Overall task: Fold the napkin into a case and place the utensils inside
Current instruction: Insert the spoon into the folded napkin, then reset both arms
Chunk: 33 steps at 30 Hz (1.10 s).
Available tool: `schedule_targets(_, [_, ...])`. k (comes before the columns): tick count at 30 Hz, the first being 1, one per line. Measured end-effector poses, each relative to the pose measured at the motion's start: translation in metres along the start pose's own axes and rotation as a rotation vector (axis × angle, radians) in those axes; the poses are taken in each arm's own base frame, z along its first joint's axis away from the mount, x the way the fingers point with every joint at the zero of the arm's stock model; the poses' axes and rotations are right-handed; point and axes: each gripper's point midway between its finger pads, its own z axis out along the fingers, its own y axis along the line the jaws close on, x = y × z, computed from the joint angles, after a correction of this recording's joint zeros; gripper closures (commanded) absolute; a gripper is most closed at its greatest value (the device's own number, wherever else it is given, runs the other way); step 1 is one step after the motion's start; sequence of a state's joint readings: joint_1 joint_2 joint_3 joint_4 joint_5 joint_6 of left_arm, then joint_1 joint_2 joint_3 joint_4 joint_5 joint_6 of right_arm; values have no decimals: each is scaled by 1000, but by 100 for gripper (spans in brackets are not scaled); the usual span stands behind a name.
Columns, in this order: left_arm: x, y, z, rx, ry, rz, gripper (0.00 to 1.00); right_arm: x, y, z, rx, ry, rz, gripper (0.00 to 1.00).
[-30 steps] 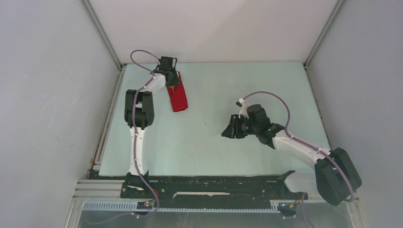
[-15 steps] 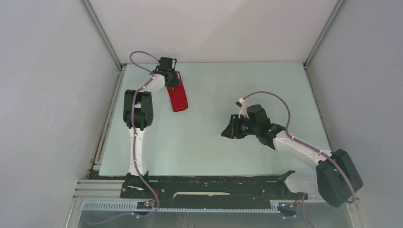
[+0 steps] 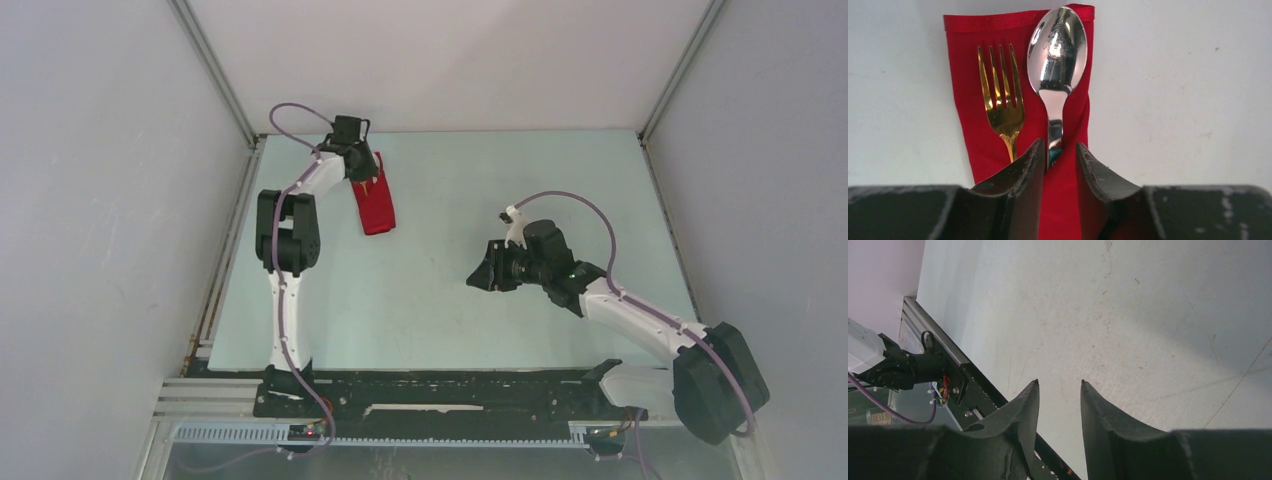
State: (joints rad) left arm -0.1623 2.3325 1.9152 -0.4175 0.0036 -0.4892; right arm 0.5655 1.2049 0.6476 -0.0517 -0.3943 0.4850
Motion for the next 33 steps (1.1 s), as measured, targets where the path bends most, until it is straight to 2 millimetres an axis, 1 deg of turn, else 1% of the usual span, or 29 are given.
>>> schedule_targets(2, [-6,-1,-12,-5,-7,0,62,-2,0,-6,4,-10,1,54])
schedule_targets(4, [-20,-5,-32,-6,-35,4,59,-5,0,-14,16,-23,1,53])
schedule_targets(6, [-37,-11,-64,4,-84,15,58,-10,-1,-26,39,-43,3,50])
schedule_targets(8, [-54,-19,-109,28,-144,18,57,-21,-2,-46,81,-78,5,45])
schedule_targets(9, [-63,-24,-139,50,-185,20,56,-31,0,-57,96,-111,-2,41])
schedule_targets(10, [-70,-29,-163,72,-220,22,55,-40,3,-69,110,-143,-10,38])
schedule_targets(11, [-77,-35,-198,108,-272,25,54,-48,6,-81,122,-175,-20,35])
schedule_targets(12, [-82,-40,-234,141,-320,28,53,-58,10,-98,138,-216,-34,32])
schedule_targets(13, [-85,-46,-266,176,-367,32,52,-67,17,-116,149,-258,-50,29])
schedule_targets(14, [-87,-52,-302,221,-419,41,52,-77,24,-135,160,-307,-68,26])
schedule_targets(15, [-85,-60,-344,277,-476,56,51,-84,30,-152,170,-347,-82,22])
schedule_targets(16, [-81,-67,-385,337,-532,76,51,-93,39,-175,185,-400,-102,19])
schedule_targets(17, [-77,-71,-422,389,-583,90,43,-101,48,-196,195,-452,-124,16])
schedule_targets(18, [-73,-74,-450,432,-621,105,37,-107,54,-215,210,-496,-139,14])
schedule_targets(19, [-67,-75,-483,480,-666,125,36,-110,62,-234,223,-536,-157,13])
schedule_targets(20, [-60,-74,-511,513,-704,141,35,-112,69,-252,235,-573,-174,12])
schedule_targets(21, [-52,-70,-540,543,-744,153,34,-115,79,-276,248,-617,-195,11])
schedule_targets(24, [-30,-57,-604,604,-845,176,31,-121,100,-324,274,-720,-232,7])
schedule_targets(25, [-23,-52,-622,619,-879,183,30,-122,105,-339,284,-754,-240,7])
schedule_targets(26, [-16,-48,-637,632,-907,188,29,-123,110,-350,289,-778,-246,5])
schedule_targets(27, [-9,-43,-649,640,-933,193,29,-123,115,-365,297,-808,-253,4])
schedule_targets(29, [5,-33,-671,655,-980,203,29,-122,123,-386,304,-857,-261,1])
schedule_targets(31, [14,-27,-682,660,-1007,213,29,-121,129,-401,308,-896,-266,0])
schedule_targets(33, [20,-23,-687,665,-1017,223,29,-121,131,-412,317,-927,-272,1])
